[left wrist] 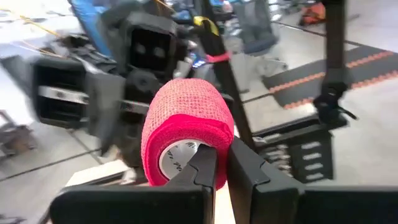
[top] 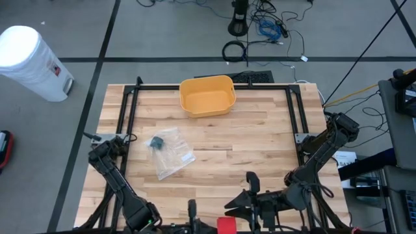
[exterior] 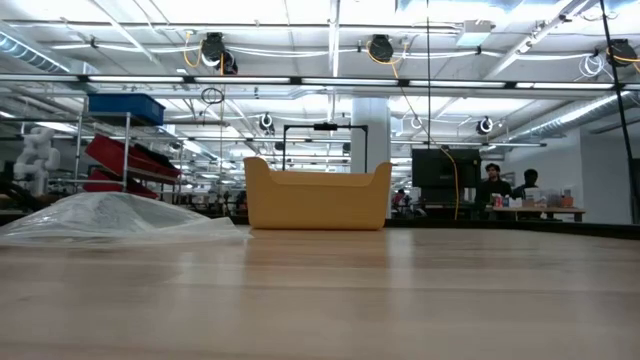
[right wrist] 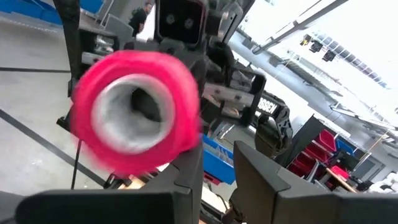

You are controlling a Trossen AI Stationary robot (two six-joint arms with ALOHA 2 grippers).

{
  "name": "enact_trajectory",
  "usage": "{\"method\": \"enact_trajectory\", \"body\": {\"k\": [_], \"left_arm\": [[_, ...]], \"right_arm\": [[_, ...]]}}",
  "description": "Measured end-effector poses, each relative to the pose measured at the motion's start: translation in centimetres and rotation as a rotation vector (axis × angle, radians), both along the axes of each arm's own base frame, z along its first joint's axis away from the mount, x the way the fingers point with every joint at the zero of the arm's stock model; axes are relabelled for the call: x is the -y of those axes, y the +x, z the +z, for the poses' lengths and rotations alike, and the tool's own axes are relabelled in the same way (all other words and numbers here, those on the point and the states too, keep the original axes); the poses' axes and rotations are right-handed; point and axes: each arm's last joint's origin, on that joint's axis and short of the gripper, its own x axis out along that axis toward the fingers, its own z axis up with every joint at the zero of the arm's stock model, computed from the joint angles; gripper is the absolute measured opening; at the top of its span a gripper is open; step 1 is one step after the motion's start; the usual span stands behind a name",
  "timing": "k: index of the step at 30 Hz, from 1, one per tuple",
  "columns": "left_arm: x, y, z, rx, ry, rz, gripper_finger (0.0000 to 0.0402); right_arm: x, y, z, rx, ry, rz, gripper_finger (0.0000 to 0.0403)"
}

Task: Roll bandage
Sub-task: Roll the red bandage

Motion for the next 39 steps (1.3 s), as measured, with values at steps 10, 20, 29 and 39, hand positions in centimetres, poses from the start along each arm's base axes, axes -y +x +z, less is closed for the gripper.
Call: {"method": "enact_trajectory", "body": {"k": [10, 20, 29, 39], "left_arm": [[-0.7, 0.8, -0.6, -0.055, -0.004, -0.056, 0.0022], [-1.8, 1.2, -2.0, -0.167, 0.306, 0.009, 0.0022], [-2.3, 1.1, -2.5, -0.242, 0.752, 0.053, 0.0022], [-2.1, 0.6, -2.8, -0.306, 1.194, -0.017, 0.0022]], "right_arm": [[-0.6, -1.3, 0.4, 0.022, -0.083, -0.181, 0.0075], [-2.6, -5.2, 1.8, 0.052, -0.011, -0.260, 0.0075], [-3.3, -7.3, 2.2, 0.015, 0.097, -0.172, 0.0075], [-3.1, -7.2, 1.3, -0.066, -0.066, -0.004, 0.0119]]}}
